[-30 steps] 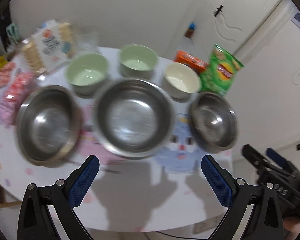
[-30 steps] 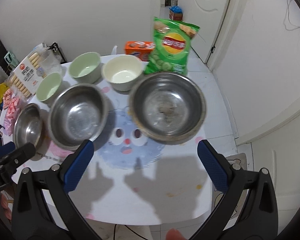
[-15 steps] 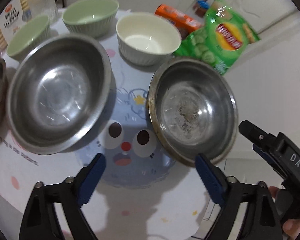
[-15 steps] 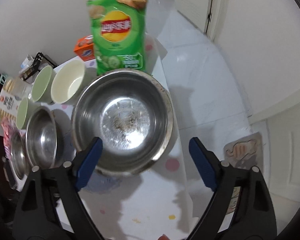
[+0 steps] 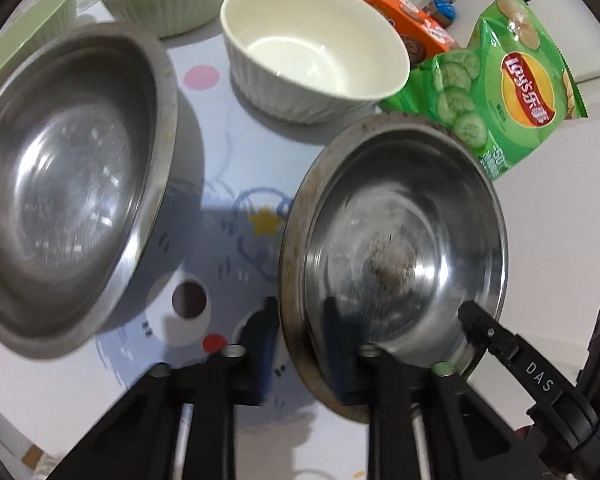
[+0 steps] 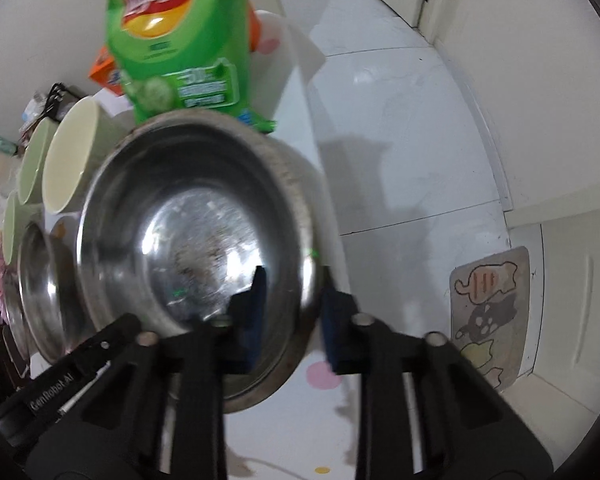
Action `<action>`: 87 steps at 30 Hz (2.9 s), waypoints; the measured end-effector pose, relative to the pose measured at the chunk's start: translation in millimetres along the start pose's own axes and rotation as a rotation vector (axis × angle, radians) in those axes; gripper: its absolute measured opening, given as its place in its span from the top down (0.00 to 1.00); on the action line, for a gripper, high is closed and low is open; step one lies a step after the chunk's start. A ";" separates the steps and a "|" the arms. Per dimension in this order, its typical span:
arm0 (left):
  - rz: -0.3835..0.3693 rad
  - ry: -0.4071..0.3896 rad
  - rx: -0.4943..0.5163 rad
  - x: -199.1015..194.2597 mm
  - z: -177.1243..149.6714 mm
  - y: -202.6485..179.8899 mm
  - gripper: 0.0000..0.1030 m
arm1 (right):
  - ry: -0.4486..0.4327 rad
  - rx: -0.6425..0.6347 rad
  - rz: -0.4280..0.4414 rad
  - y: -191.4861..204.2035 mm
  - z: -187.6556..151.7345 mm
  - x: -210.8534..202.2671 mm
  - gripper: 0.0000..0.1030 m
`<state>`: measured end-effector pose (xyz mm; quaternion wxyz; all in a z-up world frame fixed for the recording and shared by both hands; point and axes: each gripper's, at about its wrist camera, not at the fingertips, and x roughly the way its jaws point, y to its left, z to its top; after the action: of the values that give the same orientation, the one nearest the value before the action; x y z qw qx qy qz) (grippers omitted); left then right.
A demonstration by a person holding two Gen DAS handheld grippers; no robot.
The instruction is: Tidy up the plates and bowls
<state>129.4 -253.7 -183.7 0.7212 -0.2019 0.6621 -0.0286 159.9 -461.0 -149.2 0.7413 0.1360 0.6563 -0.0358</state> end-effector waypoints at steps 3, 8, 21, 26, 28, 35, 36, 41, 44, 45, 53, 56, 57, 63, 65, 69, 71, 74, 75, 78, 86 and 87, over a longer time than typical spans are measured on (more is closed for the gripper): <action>-0.004 -0.001 0.002 4.7 2.2 -0.1 0.89 | 0.005 0.002 0.010 -3.2 1.2 0.5 0.86; -0.010 -0.023 0.027 -4.1 4.5 3.4 0.89 | -0.011 -0.007 0.023 1.1 -1.7 -3.0 0.86; -0.048 -0.064 0.226 -85.3 -18.3 37.4 0.89 | -0.139 0.049 -0.010 26.6 -66.5 -65.7 0.86; -0.030 -0.075 0.255 -115.3 -48.4 93.9 0.89 | -0.160 0.053 0.014 65.8 -116.2 -85.0 0.85; -0.020 -0.069 0.250 -128.0 -56.0 124.4 0.89 | -0.154 0.040 0.029 86.2 -136.8 -86.0 0.85; 0.065 -0.084 0.232 -147.4 -93.7 222.5 0.87 | -0.100 -0.059 0.084 161.5 -201.1 -66.1 0.84; 0.073 -0.078 0.217 -146.8 -96.7 236.9 0.87 | -0.084 -0.079 0.091 172.1 -207.9 -58.9 0.84; 0.126 -0.066 0.198 -138.5 -108.7 283.6 0.86 | -0.036 -0.146 0.099 211.0 -235.6 -26.6 0.83; 0.141 -0.070 0.188 -134.0 -112.4 305.3 0.86 | -0.016 -0.161 0.106 226.6 -249.4 -9.9 0.83; 0.140 -0.075 0.188 -134.3 -113.4 310.1 0.86 | -0.014 -0.167 0.107 230.8 -251.1 -6.1 0.83; 0.157 -0.125 0.247 -126.6 -103.9 318.7 0.85 | -0.048 -0.213 0.076 250.7 -263.2 15.3 0.81; 0.162 -0.119 0.256 -128.9 -102.9 324.7 0.83 | -0.044 -0.216 0.080 250.7 -265.0 18.8 0.79; 0.164 -0.118 0.258 -128.2 -103.3 323.8 0.82 | -0.039 -0.216 0.077 250.9 -265.1 19.1 0.79; 0.146 -0.153 0.261 -144.5 -107.5 335.4 0.28 | -0.062 -0.233 0.008 247.9 -264.4 2.9 0.49; 0.145 -0.168 0.256 -154.1 -106.0 339.0 0.19 | -0.086 -0.229 0.001 243.6 -261.7 -10.7 0.49; 0.121 -0.207 0.194 -181.8 -93.2 351.5 0.10 | -0.150 -0.210 0.008 241.7 -245.4 -44.7 0.44; 0.109 -0.223 0.146 -191.0 -81.8 359.6 0.00 | -0.198 -0.240 0.038 254.6 -230.4 -62.4 0.34; 0.102 -0.236 0.087 -195.5 -60.4 368.5 0.00 | -0.253 -0.328 0.084 282.3 -205.3 -78.4 0.27; 0.107 -0.242 0.060 -196.8 -50.5 373.2 0.00 | -0.259 -0.361 0.091 292.9 -197.1 -79.5 0.25; 0.127 -0.249 0.006 -197.5 -30.7 385.7 0.00 | -0.230 -0.481 0.138 329.5 -170.7 -74.1 0.25; 0.134 -0.211 -0.119 -178.3 5.4 404.4 0.00 | -0.126 -0.690 0.175 418.9 -123.3 -21.2 0.25; 0.137 -0.207 -0.126 -175.9 9.0 406.5 0.00 | -0.106 -0.696 0.170 424.3 -120.7 -12.8 0.25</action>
<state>24.8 175.6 -151.2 0.7718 -0.2029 0.5968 0.0835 140.2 -25.0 -83.3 0.7767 -0.0727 0.5759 0.2446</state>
